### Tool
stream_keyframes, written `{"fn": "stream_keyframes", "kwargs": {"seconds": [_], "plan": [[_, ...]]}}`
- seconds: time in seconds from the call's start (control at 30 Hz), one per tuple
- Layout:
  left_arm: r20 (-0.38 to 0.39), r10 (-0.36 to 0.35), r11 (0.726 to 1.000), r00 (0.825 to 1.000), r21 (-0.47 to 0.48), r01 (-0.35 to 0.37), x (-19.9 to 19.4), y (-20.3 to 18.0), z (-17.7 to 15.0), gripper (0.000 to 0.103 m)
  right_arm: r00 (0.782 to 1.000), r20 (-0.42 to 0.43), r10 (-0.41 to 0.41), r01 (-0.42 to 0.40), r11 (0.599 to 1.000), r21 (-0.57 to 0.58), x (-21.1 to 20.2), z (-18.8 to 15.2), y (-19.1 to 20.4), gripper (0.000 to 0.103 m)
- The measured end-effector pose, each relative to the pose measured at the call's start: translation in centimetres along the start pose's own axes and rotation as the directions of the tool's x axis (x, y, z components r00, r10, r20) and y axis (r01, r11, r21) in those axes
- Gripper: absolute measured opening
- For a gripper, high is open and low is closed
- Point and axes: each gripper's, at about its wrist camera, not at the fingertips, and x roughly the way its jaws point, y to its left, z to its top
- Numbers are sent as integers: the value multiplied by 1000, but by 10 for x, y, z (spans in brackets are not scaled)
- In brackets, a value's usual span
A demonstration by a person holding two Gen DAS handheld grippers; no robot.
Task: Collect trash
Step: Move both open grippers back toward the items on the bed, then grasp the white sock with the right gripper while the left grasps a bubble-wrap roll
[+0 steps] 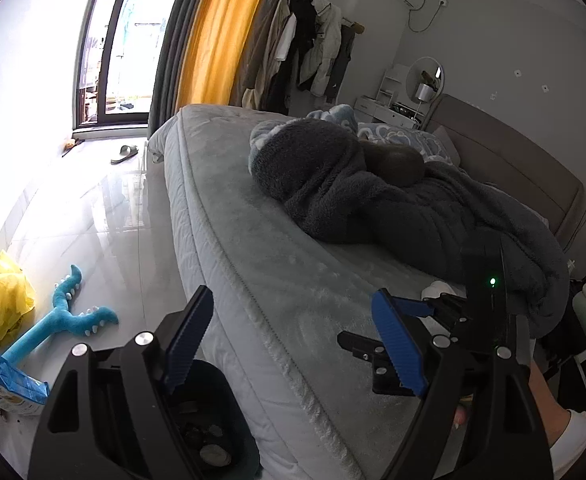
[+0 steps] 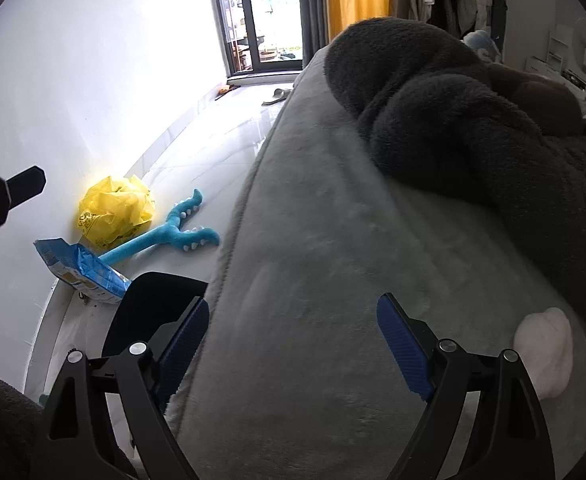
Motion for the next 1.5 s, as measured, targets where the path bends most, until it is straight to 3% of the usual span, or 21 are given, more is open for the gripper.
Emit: {"fn": "stream_keyframes", "kwargs": {"seconds": [0.6, 1.2, 1.23, 1.27, 1.47, 1.5], "plan": [[-99, -92, 993, 991, 71, 99, 64, -62, -7, 85, 992, -8, -125, 125, 983, 132, -20, -18, -117, 87], [-211, -177, 970, 961, 128, 207, 119, -123, -24, 86, 982, -30, -186, 189, 963, 192, -27, -34, -180, 88], [-217, -182, 968, 959, 130, 213, 122, -127, -25, 87, 980, -35, -195, 198, 960, 196, -27, -37, -184, 81], [-222, -185, 967, 957, 133, 218, 123, -130, -26, 87, 978, -39, -205, 209, 958, 197, -27, -39, -188, 67], [-248, -195, 960, 949, 150, 236, 137, -149, -33, 87, 967, -60, -249, 256, 943, 213, -32, -46, -210, 32], [-254, -195, 959, 947, 152, 238, 140, -153, -35, 87, 966, -57, -253, 259, 942, 214, -34, -47, -212, 31]]}}
